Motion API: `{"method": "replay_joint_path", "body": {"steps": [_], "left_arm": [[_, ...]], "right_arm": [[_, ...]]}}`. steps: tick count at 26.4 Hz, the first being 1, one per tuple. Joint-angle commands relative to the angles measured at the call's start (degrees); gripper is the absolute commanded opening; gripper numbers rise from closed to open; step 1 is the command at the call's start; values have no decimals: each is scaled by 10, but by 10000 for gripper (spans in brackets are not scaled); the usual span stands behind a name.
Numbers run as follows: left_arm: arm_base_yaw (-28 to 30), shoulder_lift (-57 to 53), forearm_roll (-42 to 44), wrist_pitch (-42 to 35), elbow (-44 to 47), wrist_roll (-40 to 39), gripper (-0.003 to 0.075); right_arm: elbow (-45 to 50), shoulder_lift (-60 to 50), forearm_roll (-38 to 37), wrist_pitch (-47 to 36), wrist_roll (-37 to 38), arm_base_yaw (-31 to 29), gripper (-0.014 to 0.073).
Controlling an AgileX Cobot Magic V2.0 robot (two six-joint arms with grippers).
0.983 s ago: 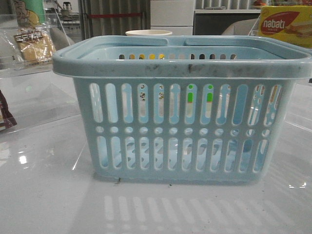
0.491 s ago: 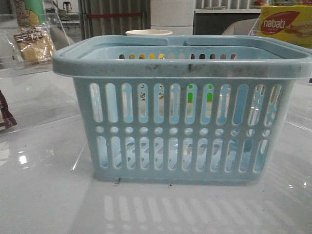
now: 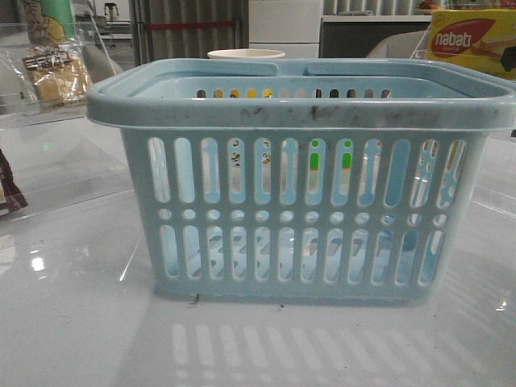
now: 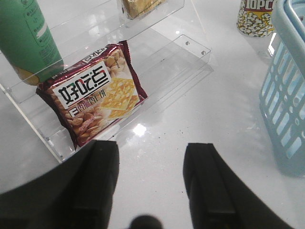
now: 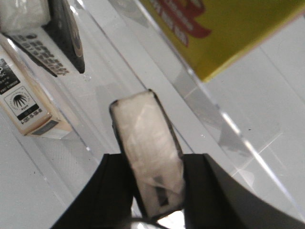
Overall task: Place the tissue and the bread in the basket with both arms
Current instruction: 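Grasp the white tissue pack with the right gripper and lift it, then carry the tissue pack over the basket and release it inside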
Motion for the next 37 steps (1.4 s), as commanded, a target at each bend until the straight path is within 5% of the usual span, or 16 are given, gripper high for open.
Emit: {"method": "replay_joint_path", "body": {"steps": [1, 12, 29, 37], "left_arm": [[1, 3, -2, -40, -15, -4, 379], [1, 3, -2, -41, -15, -4, 379], [1, 3, -2, -41, -15, -4, 379], [1, 3, -2, -41, -15, -4, 379]], "right_arm": [[-21, -37, 7, -28, -4, -2, 246], [-21, -152, 22, 5, -4, 44, 232], [14, -264, 23, 46, -4, 289, 232], [109, -263, 74, 11, -4, 341, 232]]}}
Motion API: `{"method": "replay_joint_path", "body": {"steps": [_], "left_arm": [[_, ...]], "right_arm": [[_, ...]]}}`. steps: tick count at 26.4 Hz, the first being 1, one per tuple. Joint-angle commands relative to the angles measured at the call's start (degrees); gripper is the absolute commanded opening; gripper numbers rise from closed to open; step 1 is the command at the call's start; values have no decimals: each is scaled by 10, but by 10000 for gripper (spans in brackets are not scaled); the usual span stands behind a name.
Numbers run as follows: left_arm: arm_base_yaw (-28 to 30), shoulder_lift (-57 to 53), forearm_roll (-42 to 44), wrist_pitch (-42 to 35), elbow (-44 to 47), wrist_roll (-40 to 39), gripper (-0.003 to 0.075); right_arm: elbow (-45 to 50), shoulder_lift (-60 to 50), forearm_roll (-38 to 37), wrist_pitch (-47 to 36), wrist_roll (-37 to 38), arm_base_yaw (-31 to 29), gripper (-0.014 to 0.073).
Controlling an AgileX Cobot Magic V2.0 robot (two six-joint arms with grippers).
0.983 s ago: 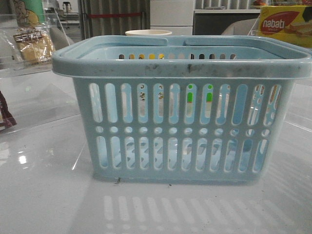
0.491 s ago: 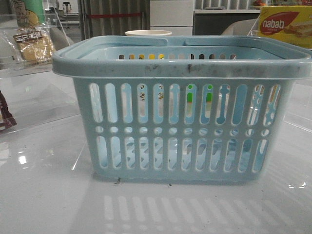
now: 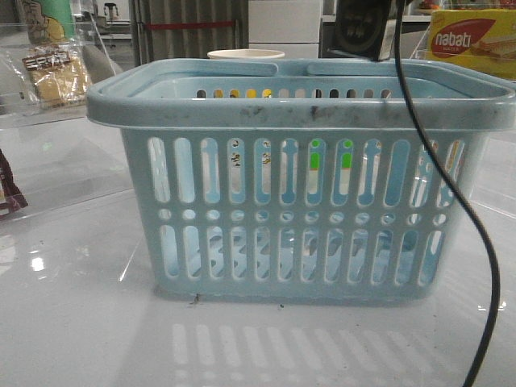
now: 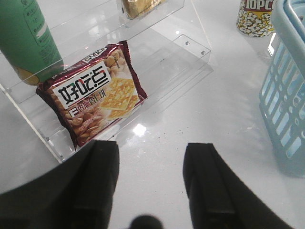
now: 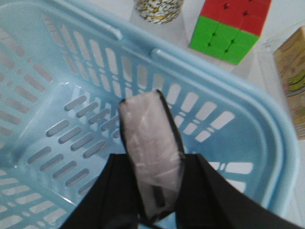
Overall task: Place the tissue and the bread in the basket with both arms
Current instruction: 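Carry the tissue pack over the basket and release it inside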
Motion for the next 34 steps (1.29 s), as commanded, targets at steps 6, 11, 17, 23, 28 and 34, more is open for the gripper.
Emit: {"method": "replay_joint_path", "body": {"steps": [6, 11, 17, 23, 28, 34], "left_arm": [[1, 3, -2, -41, -15, -4, 379], [1, 3, -2, -41, -15, -4, 379], [1, 3, -2, -41, -15, -4, 379], [1, 3, -2, -41, -15, -4, 379], [1, 3, -2, -41, -15, -4, 379], [1, 3, -2, -41, -15, -4, 379]], "right_arm": [[38, -6, 55, -101, -4, 12, 232], [38, 30, 58, -103, -4, 12, 248], [35, 57, 57, -123, -4, 12, 449], [35, 41, 37, -143, -5, 12, 456], [39, -12, 31, -118, -26, 13, 456], [96, -131, 31, -125, -65, 31, 456]]}}
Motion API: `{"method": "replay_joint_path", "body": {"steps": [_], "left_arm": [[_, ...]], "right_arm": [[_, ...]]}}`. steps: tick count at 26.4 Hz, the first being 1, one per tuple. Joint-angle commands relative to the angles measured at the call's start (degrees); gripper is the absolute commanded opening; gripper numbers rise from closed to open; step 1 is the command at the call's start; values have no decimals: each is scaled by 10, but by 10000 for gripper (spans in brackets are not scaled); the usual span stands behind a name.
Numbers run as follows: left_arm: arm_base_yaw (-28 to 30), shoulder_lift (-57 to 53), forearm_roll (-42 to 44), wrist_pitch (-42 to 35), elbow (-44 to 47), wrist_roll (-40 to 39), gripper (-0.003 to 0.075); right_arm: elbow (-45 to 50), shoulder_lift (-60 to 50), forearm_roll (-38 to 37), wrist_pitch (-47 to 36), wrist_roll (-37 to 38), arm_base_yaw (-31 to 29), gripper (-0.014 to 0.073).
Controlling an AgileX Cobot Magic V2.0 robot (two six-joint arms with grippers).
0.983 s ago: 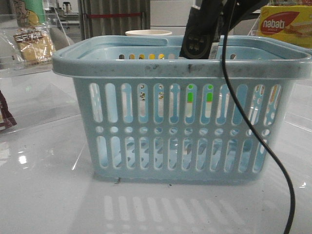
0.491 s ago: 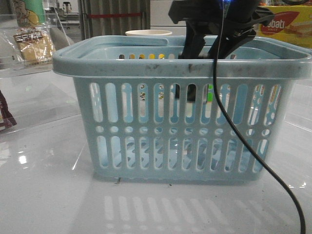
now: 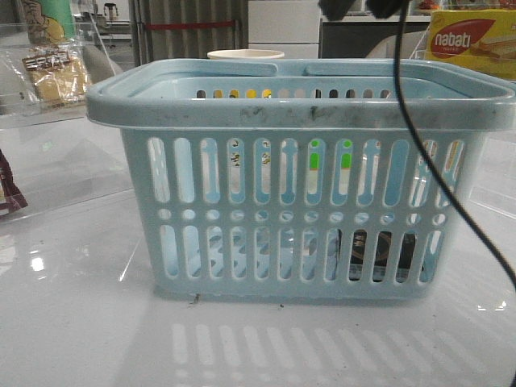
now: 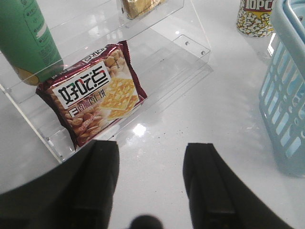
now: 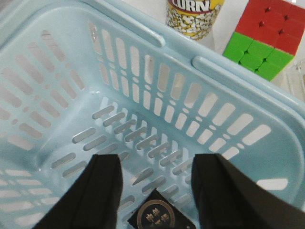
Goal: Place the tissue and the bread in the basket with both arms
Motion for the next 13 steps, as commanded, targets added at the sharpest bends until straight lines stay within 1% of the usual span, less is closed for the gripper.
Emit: {"method": "replay_joint_path", "body": {"steps": [1, 7, 13], "left_arm": [[1, 3, -2, -41, -15, -4, 379], [1, 3, -2, -41, -15, -4, 379], [1, 3, -2, -41, -15, -4, 379]], "right_arm": [[20, -84, -3, -33, -19, 6, 456], [114, -223, -24, -33, -19, 6, 456], [202, -339, -29, -23, -19, 6, 456]]}}
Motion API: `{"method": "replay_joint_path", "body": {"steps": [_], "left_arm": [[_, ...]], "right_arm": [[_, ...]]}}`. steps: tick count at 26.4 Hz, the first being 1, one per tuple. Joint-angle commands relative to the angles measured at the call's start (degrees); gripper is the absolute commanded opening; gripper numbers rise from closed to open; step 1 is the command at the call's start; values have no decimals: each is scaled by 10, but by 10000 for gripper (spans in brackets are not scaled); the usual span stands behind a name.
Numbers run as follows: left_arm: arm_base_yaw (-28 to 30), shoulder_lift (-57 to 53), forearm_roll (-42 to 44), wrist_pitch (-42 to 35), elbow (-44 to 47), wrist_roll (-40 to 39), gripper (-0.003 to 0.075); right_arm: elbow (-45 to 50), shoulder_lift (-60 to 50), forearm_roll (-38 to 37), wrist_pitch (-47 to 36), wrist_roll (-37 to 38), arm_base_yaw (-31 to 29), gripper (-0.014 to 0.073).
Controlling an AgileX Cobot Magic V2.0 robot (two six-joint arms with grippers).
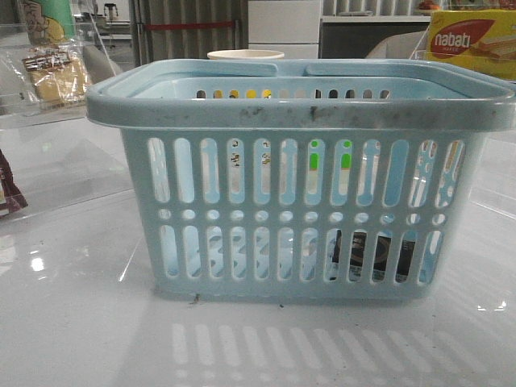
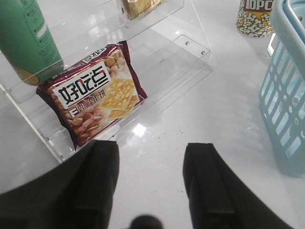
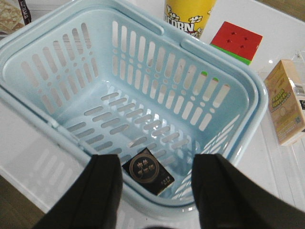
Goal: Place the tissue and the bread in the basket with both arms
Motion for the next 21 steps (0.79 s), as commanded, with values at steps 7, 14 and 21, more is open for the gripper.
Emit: {"method": "replay_joint_path", "body": {"steps": [7, 14, 21], "left_arm": [[1, 3, -2, -41, -15, -4, 379], [1, 9, -2, -66, -10, -4, 383], [1, 103, -2, -147, -27, -4, 617]], "right_arm": [[82, -142, -8, -31, -7, 1, 456], [86, -157, -8, -35, -7, 1, 456], [86, -157, -8, -35, -7, 1, 456]]}}
